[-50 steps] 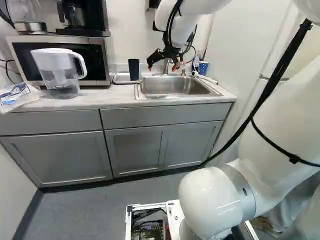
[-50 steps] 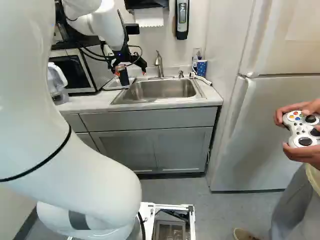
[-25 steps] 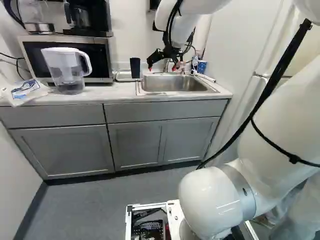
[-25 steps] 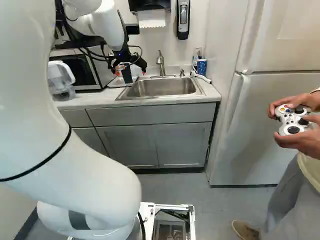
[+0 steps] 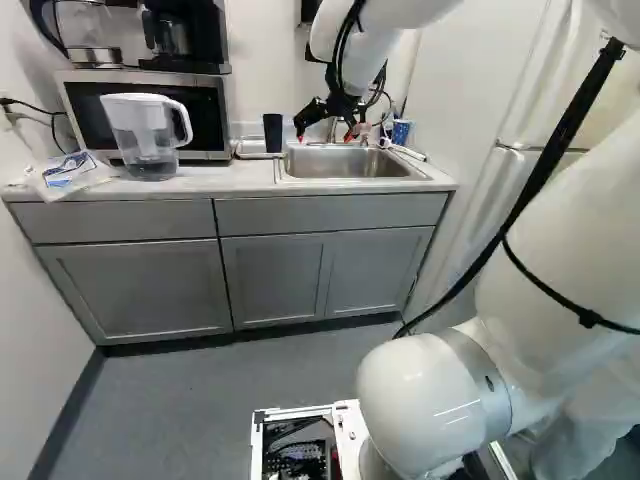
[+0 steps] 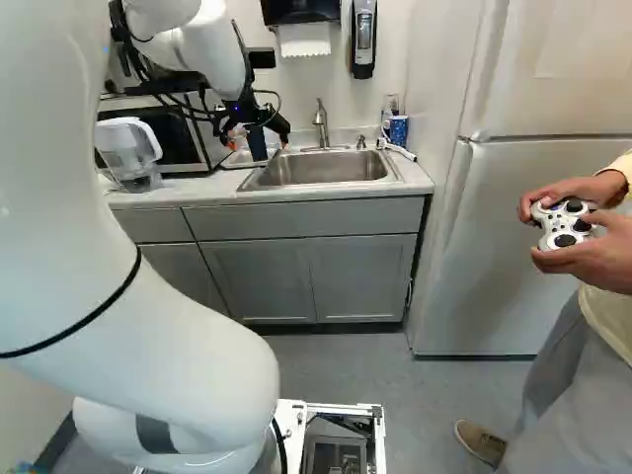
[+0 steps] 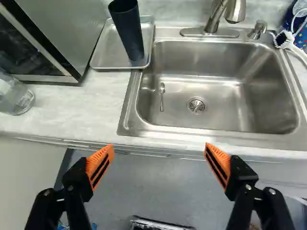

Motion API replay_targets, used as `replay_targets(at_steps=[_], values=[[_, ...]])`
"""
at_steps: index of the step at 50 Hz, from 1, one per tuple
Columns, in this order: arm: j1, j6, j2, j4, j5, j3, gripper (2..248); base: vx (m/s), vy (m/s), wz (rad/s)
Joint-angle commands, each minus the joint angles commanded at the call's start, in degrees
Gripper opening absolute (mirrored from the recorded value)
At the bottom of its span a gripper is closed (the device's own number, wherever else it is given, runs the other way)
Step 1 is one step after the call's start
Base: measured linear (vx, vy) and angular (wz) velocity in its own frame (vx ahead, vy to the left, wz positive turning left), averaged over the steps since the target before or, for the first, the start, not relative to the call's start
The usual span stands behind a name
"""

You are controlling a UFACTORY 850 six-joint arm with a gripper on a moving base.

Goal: Rinse the cup and place it in the tray

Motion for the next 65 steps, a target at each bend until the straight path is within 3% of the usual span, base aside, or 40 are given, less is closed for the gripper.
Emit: replay_targets(at_steps=[42,65], values=[[0.0,0.0,0.0,0.0,0.0,0.0,247,-0.115,0.002,0.015],[0.0,0.0,0.0,0.0,0.0,0.0,247,-0.008,0.0,0.002]])
